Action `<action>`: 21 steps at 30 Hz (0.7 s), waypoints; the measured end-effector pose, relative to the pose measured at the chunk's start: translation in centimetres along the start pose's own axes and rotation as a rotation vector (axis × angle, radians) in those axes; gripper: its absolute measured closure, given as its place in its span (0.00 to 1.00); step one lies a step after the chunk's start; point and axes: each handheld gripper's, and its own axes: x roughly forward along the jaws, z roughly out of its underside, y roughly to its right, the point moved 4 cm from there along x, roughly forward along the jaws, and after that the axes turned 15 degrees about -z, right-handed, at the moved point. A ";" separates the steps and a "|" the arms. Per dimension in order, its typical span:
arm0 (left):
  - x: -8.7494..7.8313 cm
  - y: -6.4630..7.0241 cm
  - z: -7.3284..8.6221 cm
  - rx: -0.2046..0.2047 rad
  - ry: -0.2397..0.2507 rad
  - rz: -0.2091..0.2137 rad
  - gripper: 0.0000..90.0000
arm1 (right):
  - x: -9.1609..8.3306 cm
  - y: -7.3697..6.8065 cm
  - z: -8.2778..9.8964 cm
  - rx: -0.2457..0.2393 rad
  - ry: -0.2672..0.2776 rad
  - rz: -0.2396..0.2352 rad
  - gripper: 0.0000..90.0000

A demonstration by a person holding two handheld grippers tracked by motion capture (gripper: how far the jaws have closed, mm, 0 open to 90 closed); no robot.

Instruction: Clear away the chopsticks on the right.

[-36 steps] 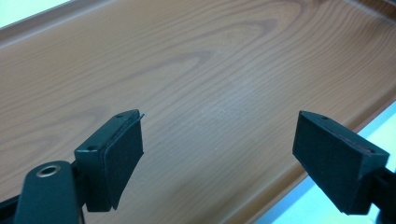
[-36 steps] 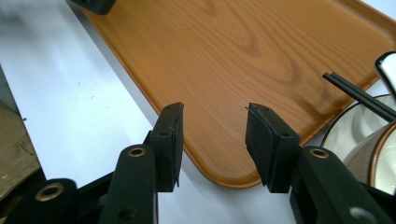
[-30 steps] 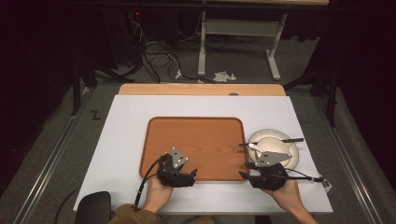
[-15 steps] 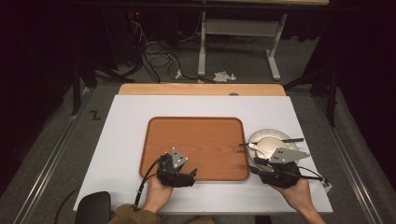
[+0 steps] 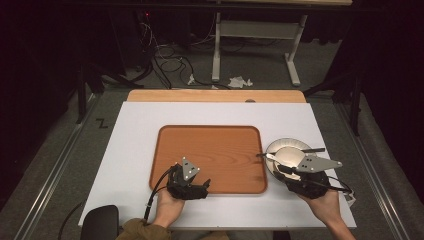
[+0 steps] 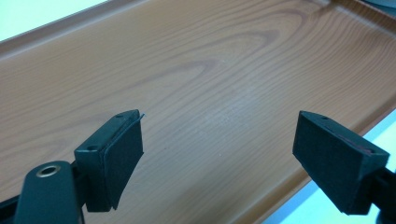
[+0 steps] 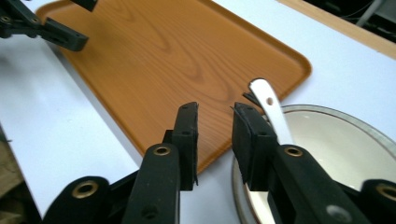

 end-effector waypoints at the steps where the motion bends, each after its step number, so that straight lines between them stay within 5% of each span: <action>1: 0.0 0.0 0.0 0.000 -0.001 0.000 0.18 | -0.1 0.1 0.0 0.001 0.000 0.006 0.82; 8: -0.3 -0.6 -0.2 -0.022 0.004 -0.007 0.18 | -1.2 1.0 -0.1 0.022 0.021 0.024 0.83; 21: -0.3 -0.6 -0.1 -0.016 0.000 -0.011 0.18 | -3.7 4.4 -0.6 0.025 -0.042 0.122 0.84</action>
